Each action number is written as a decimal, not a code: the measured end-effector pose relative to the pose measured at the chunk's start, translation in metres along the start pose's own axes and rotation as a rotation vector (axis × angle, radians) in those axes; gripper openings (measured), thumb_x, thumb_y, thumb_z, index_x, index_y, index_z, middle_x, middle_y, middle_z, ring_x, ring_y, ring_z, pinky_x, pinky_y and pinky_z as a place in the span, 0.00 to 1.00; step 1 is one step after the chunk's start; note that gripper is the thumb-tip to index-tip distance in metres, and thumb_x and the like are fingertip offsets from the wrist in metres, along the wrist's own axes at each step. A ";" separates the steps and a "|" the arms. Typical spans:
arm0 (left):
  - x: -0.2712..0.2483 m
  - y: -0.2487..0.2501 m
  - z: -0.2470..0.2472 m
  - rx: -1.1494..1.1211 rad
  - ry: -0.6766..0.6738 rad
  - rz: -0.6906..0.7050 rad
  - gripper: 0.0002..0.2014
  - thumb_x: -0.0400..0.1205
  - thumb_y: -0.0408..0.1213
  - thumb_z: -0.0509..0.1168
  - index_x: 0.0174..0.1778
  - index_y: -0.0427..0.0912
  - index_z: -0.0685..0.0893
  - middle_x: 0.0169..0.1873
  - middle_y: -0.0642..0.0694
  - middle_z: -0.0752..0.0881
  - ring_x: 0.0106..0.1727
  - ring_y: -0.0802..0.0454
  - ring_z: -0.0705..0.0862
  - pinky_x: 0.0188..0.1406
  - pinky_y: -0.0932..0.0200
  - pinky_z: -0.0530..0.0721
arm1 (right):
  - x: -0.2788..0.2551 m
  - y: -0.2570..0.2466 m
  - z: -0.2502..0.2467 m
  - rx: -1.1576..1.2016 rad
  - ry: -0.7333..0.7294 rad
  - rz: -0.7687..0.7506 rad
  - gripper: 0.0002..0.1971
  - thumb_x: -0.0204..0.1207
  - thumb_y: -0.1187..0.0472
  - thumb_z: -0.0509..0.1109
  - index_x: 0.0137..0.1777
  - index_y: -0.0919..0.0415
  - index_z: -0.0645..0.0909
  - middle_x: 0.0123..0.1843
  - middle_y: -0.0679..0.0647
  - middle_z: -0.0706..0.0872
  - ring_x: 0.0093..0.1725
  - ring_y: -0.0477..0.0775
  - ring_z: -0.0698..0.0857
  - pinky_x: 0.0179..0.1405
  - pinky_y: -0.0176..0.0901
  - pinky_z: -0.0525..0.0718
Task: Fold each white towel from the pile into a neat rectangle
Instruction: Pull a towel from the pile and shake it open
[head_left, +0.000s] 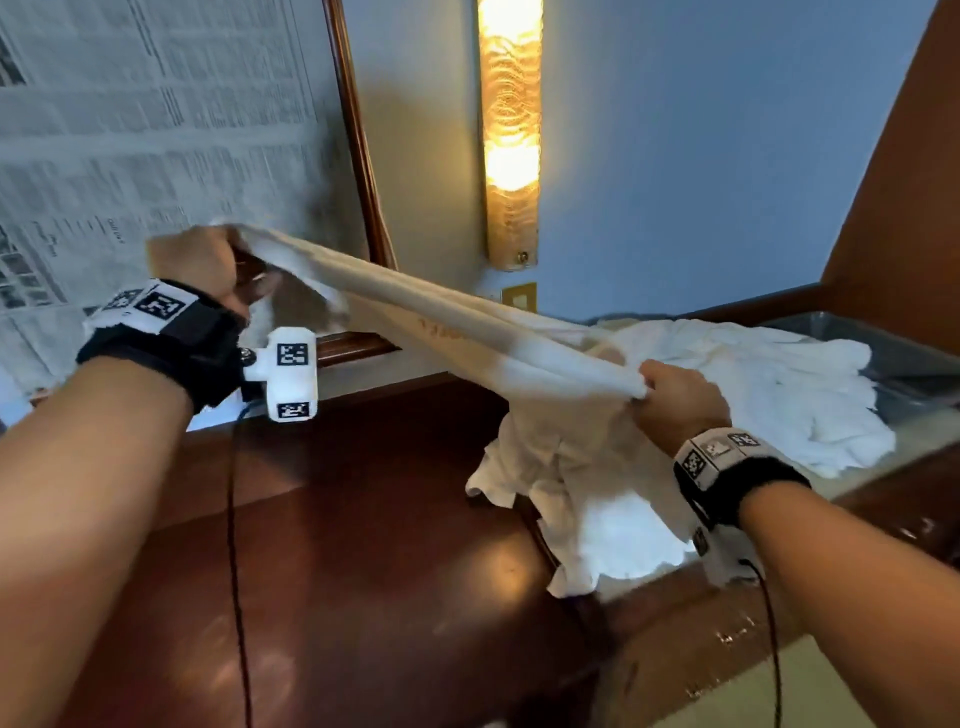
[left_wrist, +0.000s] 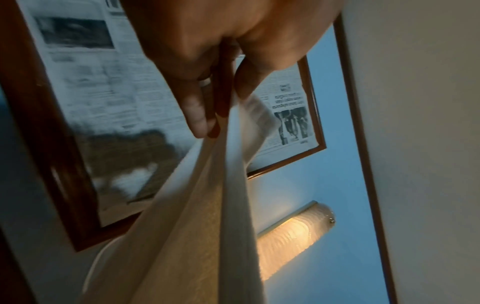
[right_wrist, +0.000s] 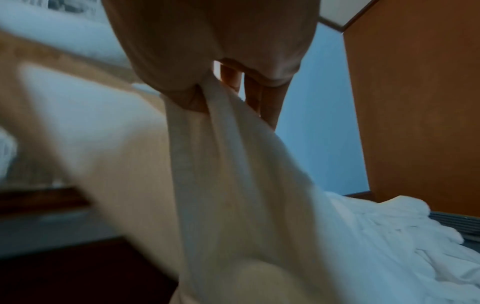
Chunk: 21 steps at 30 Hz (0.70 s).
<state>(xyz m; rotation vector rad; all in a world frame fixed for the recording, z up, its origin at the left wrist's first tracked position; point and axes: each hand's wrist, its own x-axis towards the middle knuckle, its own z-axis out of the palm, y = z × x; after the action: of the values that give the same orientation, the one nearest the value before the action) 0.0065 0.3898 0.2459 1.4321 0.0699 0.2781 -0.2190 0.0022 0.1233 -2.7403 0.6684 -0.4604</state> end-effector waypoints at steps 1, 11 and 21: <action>0.008 -0.009 -0.012 0.053 -0.001 -0.020 0.25 0.87 0.43 0.57 0.81 0.42 0.72 0.65 0.47 0.85 0.50 0.56 0.89 0.43 0.59 0.91 | -0.002 -0.002 -0.006 0.027 0.003 0.018 0.04 0.74 0.59 0.68 0.45 0.49 0.77 0.52 0.61 0.89 0.53 0.69 0.85 0.46 0.50 0.77; -0.192 -0.085 0.015 0.363 -0.828 0.539 0.43 0.65 0.48 0.78 0.78 0.56 0.69 0.71 0.59 0.75 0.71 0.58 0.75 0.72 0.58 0.74 | -0.061 -0.121 -0.062 0.379 -0.202 -0.352 0.14 0.82 0.63 0.66 0.34 0.66 0.77 0.31 0.53 0.76 0.33 0.48 0.72 0.31 0.40 0.64; -0.225 -0.113 0.001 0.266 -0.557 0.585 0.05 0.81 0.39 0.65 0.50 0.52 0.84 0.44 0.50 0.90 0.49 0.46 0.88 0.50 0.39 0.86 | -0.096 -0.136 -0.038 0.271 -0.224 -0.441 0.14 0.82 0.50 0.70 0.37 0.55 0.75 0.35 0.49 0.77 0.36 0.48 0.75 0.41 0.45 0.69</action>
<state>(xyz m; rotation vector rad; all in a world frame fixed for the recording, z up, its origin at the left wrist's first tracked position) -0.1939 0.3242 0.1082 1.7283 -0.8021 0.3442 -0.2601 0.1578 0.1817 -2.6109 -0.0572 -0.2993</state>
